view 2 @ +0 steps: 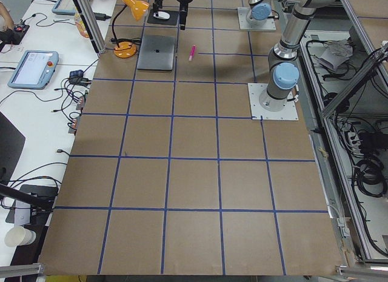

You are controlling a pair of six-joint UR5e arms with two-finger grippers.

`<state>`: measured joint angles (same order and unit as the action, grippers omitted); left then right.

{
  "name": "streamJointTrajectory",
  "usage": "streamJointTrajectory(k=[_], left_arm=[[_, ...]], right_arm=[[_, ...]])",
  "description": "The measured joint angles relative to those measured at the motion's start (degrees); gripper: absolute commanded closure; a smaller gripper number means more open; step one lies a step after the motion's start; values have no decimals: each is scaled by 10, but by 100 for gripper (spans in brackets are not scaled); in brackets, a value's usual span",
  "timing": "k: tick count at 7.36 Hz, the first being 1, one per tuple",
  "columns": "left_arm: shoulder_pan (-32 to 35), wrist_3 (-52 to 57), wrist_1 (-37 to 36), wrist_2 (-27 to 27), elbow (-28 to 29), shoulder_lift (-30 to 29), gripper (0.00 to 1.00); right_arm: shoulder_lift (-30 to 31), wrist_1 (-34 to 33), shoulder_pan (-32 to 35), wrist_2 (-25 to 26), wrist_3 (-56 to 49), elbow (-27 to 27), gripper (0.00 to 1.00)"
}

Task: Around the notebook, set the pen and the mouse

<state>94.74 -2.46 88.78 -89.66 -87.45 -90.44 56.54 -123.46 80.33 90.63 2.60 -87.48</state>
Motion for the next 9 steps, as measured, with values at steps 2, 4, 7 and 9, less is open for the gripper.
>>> streamJointTrajectory(k=[2,4,7,9], left_arm=[[0,0,0,0,0,0,0],[0,1,0,0,0,0,0],[0,2,-1,0,0,0,0],[0,3,0,-1,1,1,0]], right_arm=[[83,105,2,-1,3,3,0],[175,216,23,-1,5,0,0],[288,362,58,-2,7,-4,0],[323,389,61,-2,3,-20,0]])
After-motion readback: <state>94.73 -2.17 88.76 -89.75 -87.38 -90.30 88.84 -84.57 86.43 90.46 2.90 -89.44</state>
